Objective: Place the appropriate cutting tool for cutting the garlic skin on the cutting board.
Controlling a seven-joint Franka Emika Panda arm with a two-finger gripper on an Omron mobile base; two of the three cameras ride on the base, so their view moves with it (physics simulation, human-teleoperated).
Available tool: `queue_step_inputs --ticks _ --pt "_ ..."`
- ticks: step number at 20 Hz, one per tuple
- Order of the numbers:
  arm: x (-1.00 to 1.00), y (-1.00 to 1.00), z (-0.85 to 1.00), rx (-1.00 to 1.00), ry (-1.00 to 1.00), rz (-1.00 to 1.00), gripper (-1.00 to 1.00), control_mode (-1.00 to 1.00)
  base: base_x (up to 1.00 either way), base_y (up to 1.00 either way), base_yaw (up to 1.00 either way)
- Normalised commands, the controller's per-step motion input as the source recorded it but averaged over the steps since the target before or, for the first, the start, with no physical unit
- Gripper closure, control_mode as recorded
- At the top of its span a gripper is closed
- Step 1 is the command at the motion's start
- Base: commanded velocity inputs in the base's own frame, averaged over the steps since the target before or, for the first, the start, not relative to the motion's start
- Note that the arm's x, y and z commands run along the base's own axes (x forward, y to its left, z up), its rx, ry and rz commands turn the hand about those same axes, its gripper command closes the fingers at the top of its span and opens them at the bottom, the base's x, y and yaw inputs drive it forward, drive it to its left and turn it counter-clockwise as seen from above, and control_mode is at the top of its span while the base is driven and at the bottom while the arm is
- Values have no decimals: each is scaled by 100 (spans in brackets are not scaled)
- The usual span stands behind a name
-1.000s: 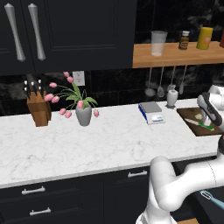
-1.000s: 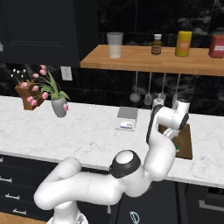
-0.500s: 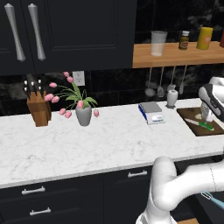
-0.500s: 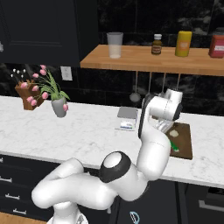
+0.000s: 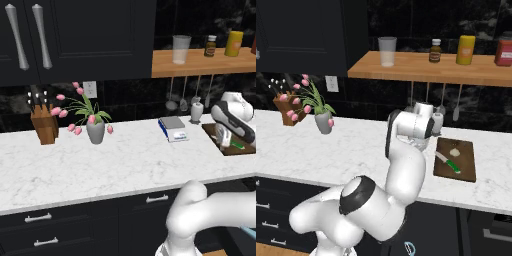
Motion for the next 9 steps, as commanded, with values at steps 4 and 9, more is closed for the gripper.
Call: queue_step_inputs --ticks 4,9 --pt "-65 100 27 -5 0 4 -100 -100 0 0 0" --pt "-61 100 31 -6 0 5 -100 -100 0 0 0"
